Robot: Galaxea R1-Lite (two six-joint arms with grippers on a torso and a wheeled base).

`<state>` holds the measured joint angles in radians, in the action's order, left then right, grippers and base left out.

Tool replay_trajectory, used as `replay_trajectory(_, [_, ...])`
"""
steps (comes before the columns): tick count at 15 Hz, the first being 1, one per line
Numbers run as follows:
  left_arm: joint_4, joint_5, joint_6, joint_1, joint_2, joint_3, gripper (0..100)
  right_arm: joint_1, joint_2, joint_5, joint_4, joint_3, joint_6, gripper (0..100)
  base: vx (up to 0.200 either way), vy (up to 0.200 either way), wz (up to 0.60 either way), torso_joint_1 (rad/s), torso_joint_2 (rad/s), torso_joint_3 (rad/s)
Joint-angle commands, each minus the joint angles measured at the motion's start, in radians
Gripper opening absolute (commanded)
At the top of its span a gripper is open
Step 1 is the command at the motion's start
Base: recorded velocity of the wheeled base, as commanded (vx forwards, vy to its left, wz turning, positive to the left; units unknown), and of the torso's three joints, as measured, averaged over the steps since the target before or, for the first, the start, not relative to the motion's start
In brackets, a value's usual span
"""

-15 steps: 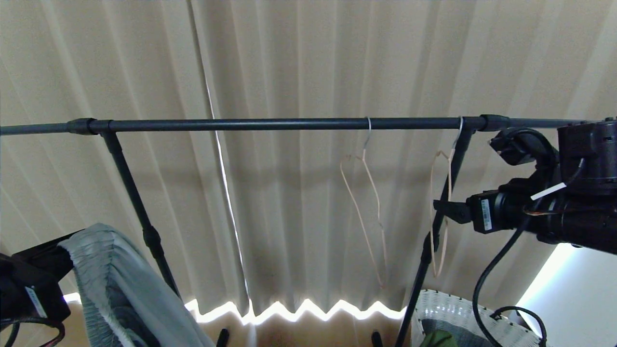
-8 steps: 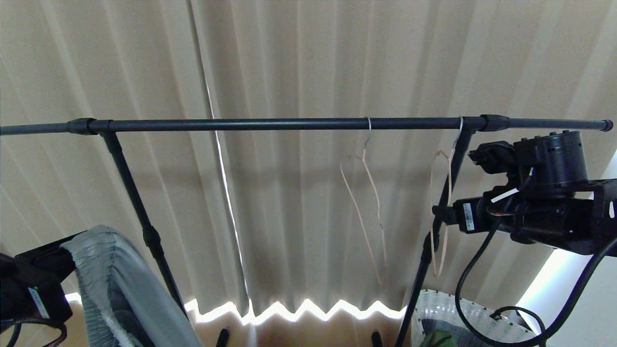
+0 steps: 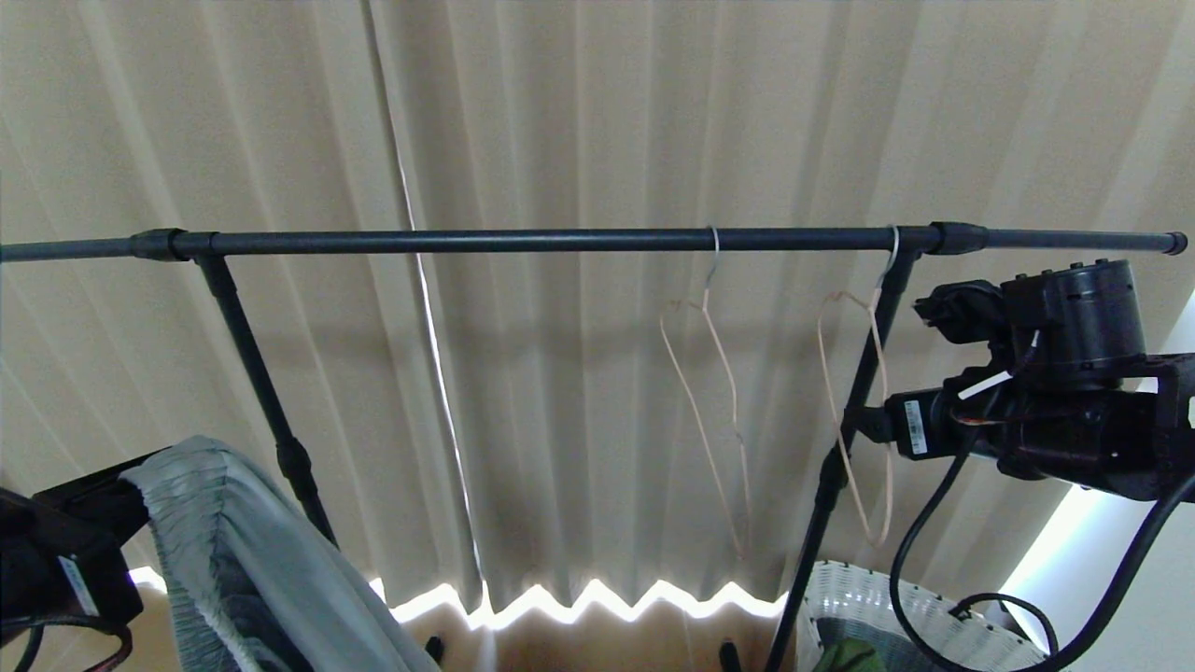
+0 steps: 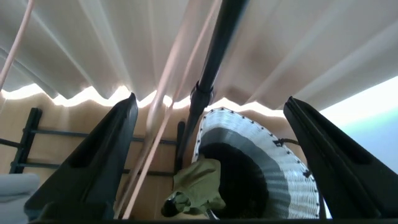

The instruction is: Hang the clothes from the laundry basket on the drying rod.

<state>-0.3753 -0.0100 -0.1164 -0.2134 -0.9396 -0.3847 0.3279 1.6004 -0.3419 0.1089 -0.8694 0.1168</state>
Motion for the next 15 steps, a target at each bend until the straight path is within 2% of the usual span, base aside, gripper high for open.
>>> replay_trajectory(1, [-0.001,-0.001,0.0,0.0,-0.004,0.0,0,0.0,-0.011,0.0,0.0,0.007,0.0,100,0.0,0.0,0.0,0.0,0.0,0.0])
replay_trajectory(10, [-0.001,-0.001,0.0,0.0,-0.004,0.0,0,0.0,0.012,0.004,0.002,0.01,0.006,100,0.0,0.0,0.0,0.0,0.0,0.0])
replay_trajectory(11, [-0.001,-0.001,0.0,0.0,-0.004,0.0,0,0.0,0.013,0.004,0.003,0.01,0.006,0,0.0,0.0,0.0,0.0,0.0,0.0])
replay_trajectory(15, [-0.001,-0.001,0.0,0.0,-0.004,0.0,0,0.0,0.016,0.009,0.002,0.01,0.006,0,0.0,0.0,0.0,0.0,0.0,0.0])
